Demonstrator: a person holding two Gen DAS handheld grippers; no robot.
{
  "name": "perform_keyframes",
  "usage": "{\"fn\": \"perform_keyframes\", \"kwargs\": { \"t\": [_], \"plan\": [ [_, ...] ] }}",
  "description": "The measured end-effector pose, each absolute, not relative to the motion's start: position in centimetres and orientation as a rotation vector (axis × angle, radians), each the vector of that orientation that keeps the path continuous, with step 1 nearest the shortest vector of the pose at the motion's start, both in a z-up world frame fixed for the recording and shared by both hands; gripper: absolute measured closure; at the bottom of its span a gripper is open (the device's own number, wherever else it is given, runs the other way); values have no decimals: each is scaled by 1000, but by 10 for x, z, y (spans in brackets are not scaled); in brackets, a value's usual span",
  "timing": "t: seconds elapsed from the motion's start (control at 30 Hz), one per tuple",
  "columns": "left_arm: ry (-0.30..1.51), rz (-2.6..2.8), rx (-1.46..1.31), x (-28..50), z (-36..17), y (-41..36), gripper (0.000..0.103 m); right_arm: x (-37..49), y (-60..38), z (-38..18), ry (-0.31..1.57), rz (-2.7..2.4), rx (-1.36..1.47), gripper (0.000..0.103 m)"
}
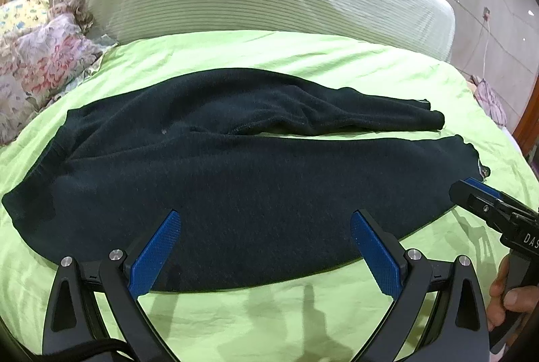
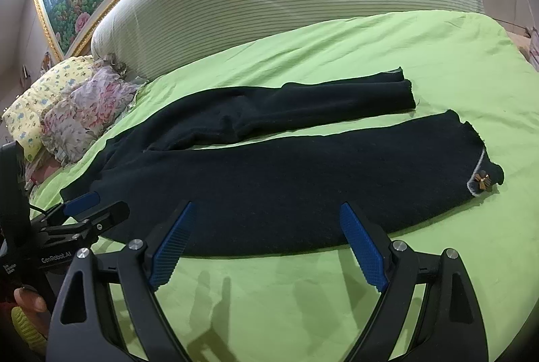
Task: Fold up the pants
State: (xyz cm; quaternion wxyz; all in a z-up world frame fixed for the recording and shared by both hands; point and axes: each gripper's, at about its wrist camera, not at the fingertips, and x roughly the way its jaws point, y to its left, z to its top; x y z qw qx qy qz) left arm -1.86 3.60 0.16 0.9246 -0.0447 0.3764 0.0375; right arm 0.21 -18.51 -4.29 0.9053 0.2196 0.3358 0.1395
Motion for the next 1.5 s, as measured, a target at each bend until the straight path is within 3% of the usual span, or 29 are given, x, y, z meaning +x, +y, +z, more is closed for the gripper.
{"fn": "perform_keyframes", "kwargs": {
  "t": [1.5],
  "plan": [
    [811,48,-139,-4,-9,47,2,8,-191,-47,719,268,483,15]
  ]
}}
